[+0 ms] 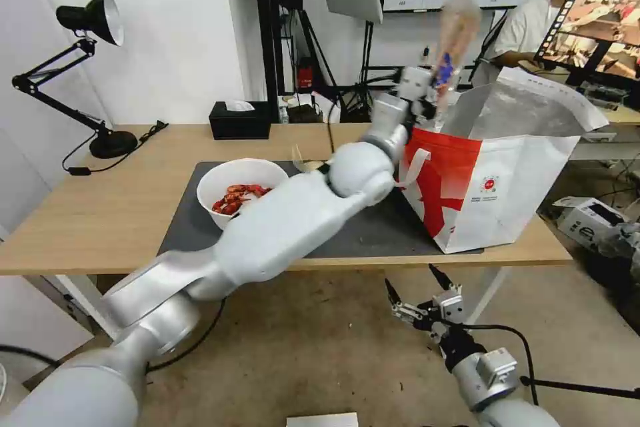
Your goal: Pick up the trash from the table and place it into the takeout bag.
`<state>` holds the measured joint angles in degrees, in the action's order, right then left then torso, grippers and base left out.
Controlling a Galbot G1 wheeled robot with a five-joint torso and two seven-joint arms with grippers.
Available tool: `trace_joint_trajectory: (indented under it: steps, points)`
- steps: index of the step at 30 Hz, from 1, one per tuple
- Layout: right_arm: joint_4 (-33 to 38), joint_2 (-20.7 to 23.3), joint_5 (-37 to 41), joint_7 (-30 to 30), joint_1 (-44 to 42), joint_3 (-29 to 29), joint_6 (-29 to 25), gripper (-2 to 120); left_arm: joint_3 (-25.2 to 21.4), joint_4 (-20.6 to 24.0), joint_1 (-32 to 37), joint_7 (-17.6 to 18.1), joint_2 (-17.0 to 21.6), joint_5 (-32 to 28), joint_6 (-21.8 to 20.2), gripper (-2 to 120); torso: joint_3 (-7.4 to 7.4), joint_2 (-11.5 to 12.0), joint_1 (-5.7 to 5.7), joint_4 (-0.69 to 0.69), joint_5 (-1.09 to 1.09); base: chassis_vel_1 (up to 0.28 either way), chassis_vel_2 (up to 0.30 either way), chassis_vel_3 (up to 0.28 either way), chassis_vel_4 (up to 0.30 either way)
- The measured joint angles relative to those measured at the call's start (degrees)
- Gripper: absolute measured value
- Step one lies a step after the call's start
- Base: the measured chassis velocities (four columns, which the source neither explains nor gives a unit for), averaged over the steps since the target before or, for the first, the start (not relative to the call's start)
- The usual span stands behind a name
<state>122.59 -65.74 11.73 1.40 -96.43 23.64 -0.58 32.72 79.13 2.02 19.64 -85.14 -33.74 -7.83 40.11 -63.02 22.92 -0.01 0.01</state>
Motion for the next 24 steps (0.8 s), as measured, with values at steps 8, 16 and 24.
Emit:
trace_joint_trajectory:
  steps: [8, 16, 24]
  points:
    - [-0.8, -0.2, 0.0, 0.0, 0.4, -0.5, -0.3, 100, 2.0, 0.1, -0.1, -1.0, 0.0, -1.8, 0.0, 0, 0.0, 0.0, 0.0, 0.02, -0.01, 0.0, 0.0, 0.0, 0.0]
    - [-0.9, 0.3, 0.3, 0.0, 1.0, -0.6, -0.3, 100, 2.9, 2.1, 0.2, -0.8, 0.5, -5.4, 0.0, 13, 0.0, 0.0, 0.0, 0.01, -0.01, 0.0, 0.0, 0.0, 0.0]
    - [-0.8, 0.4, 0.4, -0.1, 0.9, -0.7, -0.3, 100, 2.7, 4.3, 0.2, 1.1, 1.1, -8.8, 0.1, 46, 0.0, 0.0, 0.0, 0.01, -0.01, 0.0, 0.0, 0.0, 0.0]
